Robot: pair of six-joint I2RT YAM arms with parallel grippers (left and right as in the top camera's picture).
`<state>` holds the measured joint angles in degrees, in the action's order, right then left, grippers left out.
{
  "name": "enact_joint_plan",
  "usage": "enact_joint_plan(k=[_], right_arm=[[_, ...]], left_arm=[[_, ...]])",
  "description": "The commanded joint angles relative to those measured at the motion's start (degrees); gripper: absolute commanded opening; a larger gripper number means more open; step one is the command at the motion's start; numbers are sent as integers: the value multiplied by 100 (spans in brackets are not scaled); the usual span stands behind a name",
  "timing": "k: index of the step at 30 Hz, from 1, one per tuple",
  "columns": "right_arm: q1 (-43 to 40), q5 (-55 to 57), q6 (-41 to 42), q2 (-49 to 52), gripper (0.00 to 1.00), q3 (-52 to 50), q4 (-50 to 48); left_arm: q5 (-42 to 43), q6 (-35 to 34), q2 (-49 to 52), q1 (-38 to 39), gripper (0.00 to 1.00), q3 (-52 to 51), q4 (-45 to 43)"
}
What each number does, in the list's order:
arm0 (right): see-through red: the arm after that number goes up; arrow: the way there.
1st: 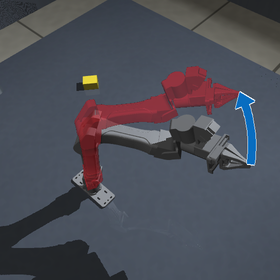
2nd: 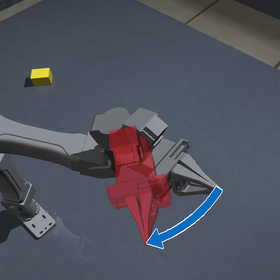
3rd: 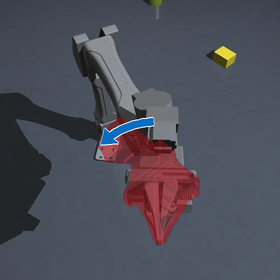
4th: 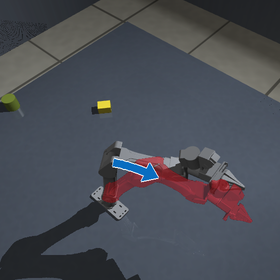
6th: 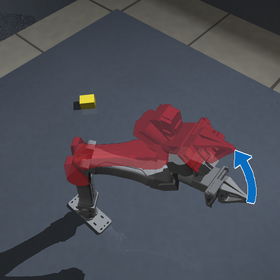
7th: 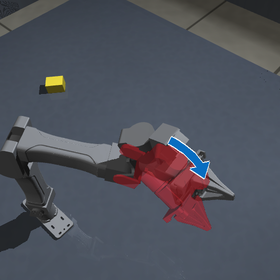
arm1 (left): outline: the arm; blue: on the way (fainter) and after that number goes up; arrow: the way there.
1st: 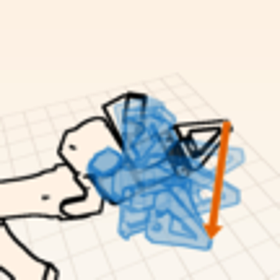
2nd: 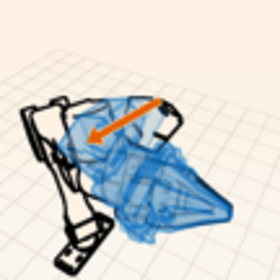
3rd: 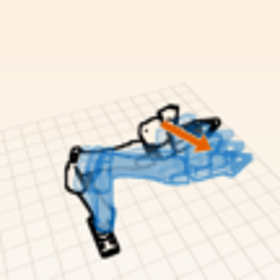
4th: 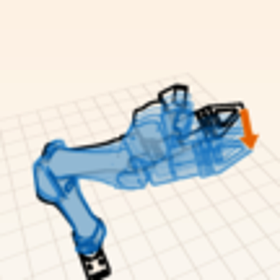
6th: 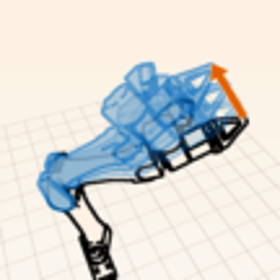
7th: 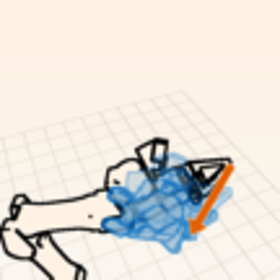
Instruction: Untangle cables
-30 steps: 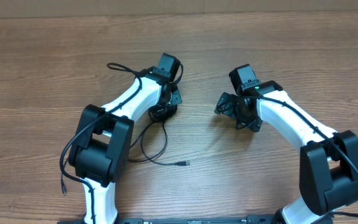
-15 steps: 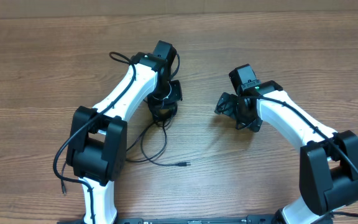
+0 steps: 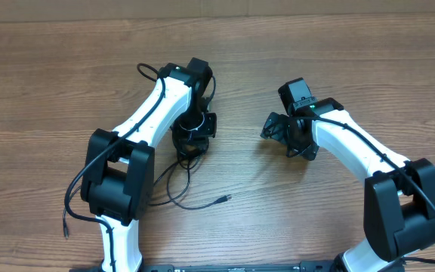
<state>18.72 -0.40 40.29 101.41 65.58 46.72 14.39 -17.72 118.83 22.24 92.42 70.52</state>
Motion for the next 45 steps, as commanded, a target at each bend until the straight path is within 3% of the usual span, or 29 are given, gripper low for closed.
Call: enact_joint_plan(k=[1, 8, 20, 28, 31, 45], right_arm=[[-11, 79, 22, -164, 100, 37, -9], [-11, 79, 22, -164, 100, 37, -9], [-11, 79, 22, -164, 100, 37, -9], [-11, 79, 22, -164, 100, 37, -9], [-11, 79, 22, -164, 100, 37, -9], [-11, 79, 22, -164, 100, 37, -9]], left_arm=[[63, 409, -98, 116, 4, 116, 125], [48, 553, -98, 260, 4, 109, 328], [15, 599, -98, 372, 13, 15, 612], [-153, 544, -98, 372, 20, -125, 151], [-146, 529, -98, 374, 4, -223, -92], [-120, -33, -98, 570, 4, -1128, -1152]])
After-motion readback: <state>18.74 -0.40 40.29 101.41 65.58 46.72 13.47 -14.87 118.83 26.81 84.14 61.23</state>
